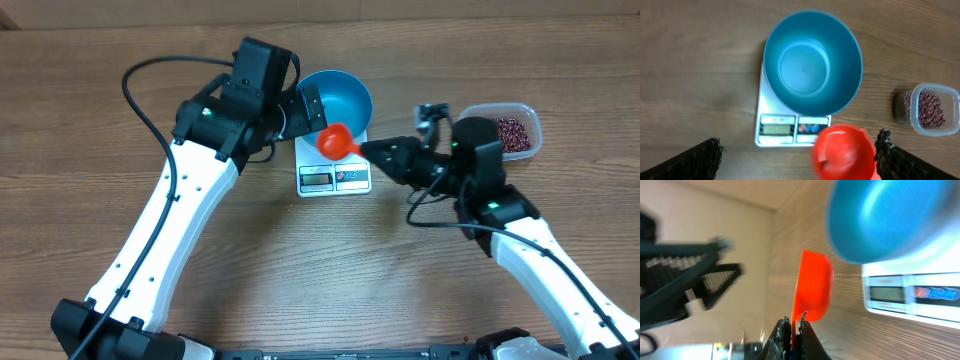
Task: Scoop item into bowl and weigh 150g on scale
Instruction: 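Reach the right gripper to the scoop handle and grasp it, then release the scoop from the left gripper, pull right gripper back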
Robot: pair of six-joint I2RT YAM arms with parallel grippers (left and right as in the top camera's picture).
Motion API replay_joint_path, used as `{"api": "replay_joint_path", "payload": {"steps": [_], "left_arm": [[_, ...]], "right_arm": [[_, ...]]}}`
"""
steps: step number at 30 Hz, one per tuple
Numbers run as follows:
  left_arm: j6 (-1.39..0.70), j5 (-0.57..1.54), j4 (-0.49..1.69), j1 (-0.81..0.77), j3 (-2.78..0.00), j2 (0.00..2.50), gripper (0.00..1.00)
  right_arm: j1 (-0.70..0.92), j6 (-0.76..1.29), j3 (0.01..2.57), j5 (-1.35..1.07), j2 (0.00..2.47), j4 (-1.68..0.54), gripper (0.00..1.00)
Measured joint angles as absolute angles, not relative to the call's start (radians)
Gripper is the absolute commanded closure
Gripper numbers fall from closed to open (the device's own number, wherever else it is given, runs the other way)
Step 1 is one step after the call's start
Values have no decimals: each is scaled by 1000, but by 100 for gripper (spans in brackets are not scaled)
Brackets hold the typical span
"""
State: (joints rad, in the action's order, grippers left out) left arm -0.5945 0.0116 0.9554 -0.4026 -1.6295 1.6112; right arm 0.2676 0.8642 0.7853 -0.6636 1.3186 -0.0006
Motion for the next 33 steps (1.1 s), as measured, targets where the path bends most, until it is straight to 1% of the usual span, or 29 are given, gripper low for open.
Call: {"api": "replay_joint_path", "payload": {"steps": [5,10,14,15,18,21,33], "left_arm": [[-505,13,979,-398,-1649,1611,0],[-470,26,1004,-404,-1649,1611,0],[-456,33,1005,-410,-1650,1611,0],[-450,33,1006,-411,-1650,1611,0],[-445,33,1005,-411,-1650,1611,0],[-444,37,1006,-411,-1650,1611,0],[-441,145,1005,-414,-1650,1611,0]], "right_arm": [[168,833,789,-655,1258,-171,96],[95,726,847,-612,1159,-560,96],[80,653,905,-549,1105,-771,96],[80,621,943,-505,1084,-863,96],[80,575,1001,-426,1077,-1016,96],[79,529,1026,-368,1075,-1068,96],[79,417,1031,-280,1075,-1097,96]]}}
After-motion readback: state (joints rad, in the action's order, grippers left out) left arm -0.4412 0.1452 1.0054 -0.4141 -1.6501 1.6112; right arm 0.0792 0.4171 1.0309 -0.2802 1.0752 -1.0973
